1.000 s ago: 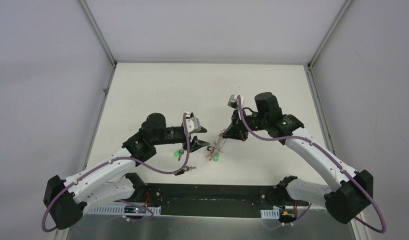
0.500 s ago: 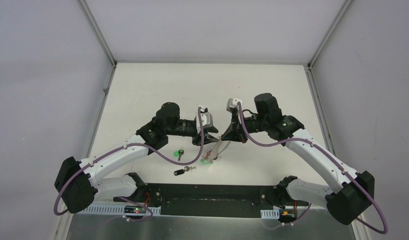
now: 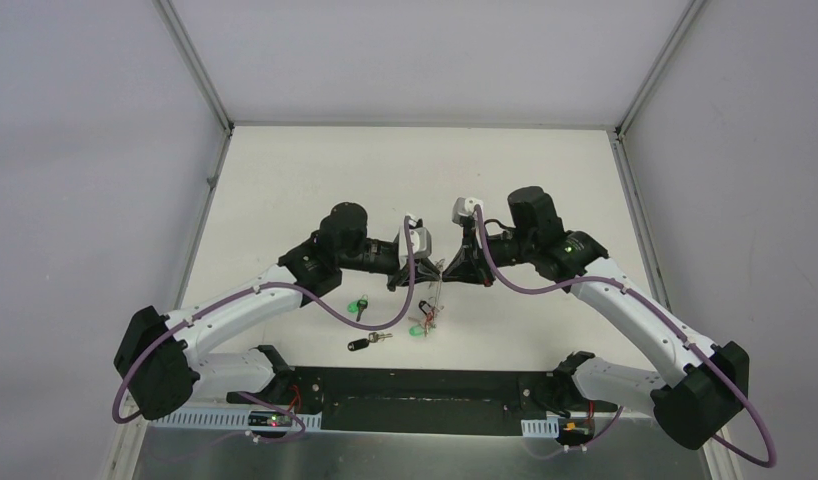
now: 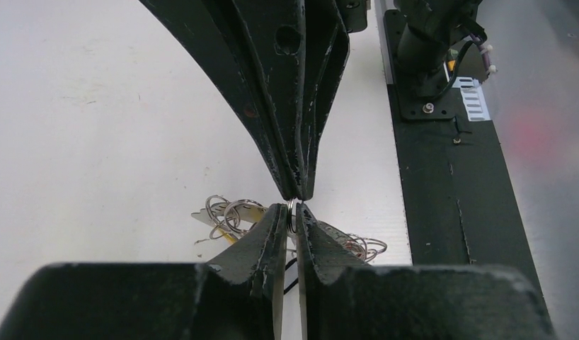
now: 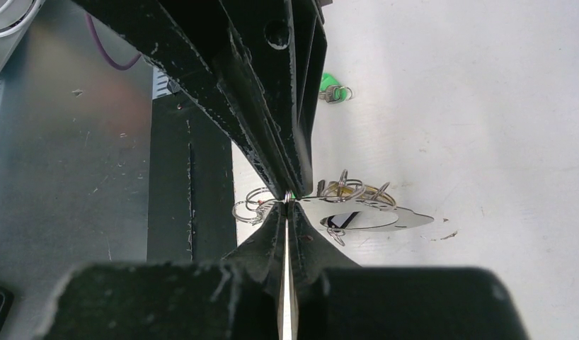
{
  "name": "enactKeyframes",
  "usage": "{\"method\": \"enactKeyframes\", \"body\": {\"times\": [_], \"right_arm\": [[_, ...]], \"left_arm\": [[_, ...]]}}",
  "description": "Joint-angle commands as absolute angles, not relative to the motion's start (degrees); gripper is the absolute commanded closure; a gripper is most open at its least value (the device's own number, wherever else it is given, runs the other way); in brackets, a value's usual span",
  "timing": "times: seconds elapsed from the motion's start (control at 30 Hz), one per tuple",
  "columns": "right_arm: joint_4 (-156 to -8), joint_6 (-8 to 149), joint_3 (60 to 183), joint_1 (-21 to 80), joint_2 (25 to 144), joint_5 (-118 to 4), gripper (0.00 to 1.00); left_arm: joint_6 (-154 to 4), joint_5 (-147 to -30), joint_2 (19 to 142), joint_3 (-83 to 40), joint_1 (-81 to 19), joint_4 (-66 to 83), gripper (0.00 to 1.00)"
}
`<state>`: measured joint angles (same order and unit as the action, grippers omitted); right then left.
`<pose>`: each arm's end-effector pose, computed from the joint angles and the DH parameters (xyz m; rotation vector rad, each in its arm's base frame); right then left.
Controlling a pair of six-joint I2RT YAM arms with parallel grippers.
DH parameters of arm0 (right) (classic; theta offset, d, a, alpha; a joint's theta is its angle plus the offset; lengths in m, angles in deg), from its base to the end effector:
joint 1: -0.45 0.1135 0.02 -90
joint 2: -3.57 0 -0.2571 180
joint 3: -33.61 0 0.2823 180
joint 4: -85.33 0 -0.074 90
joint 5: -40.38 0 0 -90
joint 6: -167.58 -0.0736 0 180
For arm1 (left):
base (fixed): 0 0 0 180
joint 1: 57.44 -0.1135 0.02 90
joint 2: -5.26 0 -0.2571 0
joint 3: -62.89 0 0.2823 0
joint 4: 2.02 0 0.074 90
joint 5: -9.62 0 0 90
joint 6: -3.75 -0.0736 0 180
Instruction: Put the keys on the keyring
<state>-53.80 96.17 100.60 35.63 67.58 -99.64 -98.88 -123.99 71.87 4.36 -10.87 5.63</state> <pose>0.2004 0.2103 0.2848 -1.3899 1.6722 1.1282 0.1831 -0.2673 0.2753 1.3863 1.3176 -1.1050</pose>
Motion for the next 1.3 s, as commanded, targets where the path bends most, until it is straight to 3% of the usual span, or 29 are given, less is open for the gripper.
{"method": "enactKeyframes", "body": {"times": [0.0, 0.07, 0.17, 0.27, 0.33, 0.53, 0.83, 1.27], "right_arm": [[-55.9, 97.2, 103.4, 36.1, 66.5, -101.9, 1.0], [-55.8, 97.0, 103.6, 36.2, 66.4, -101.8, 1.0], [-56.8, 94.9, 103.6, 36.2, 65.9, -99.9, 1.0], [-59.9, 89.6, 103.3, 36.2, 64.8, -98.2, 0.67], [-62.4, 86.9, 102.5, 36.2, 63.4, -98.0, 0.52], [-69.8, 81.3, 98.4, 36.2, 57.1, -97.6, 0.31], [-79.9, 83.3, 89.5, 36.2, 47.7, -100.4, 0.32], [-94.6, 81.7, 83.1, 38.6, 47.4, -103.8, 0.55]], "left_arm": [[-101.6, -124.2, 71.9, 1.3, -10.2, 7.4, 0.94], [-101.8, -123.8, 71.7, 1.0, -10.3, 8.2, 1.0], [-101.0, -122.6, 70.9, 1.1, -10.2, 8.3, 1.0], [-99.2, -120.7, 69.1, 1.8, -10.2, 7.1, 1.0], [-97.6, -119.8, 67.0, 3.4, -10.2, 4.4, 1.0], [-91.7, -118.6, 59.3, 15.2, -10.3, -17.6, 1.0], [-88.9, -120.5, 57.2, 25.5, -10.2, -41.2, 1.0], [-86.4, -124.6, 62.3, 27.0, -10.2, -56.4, 1.0]]}}
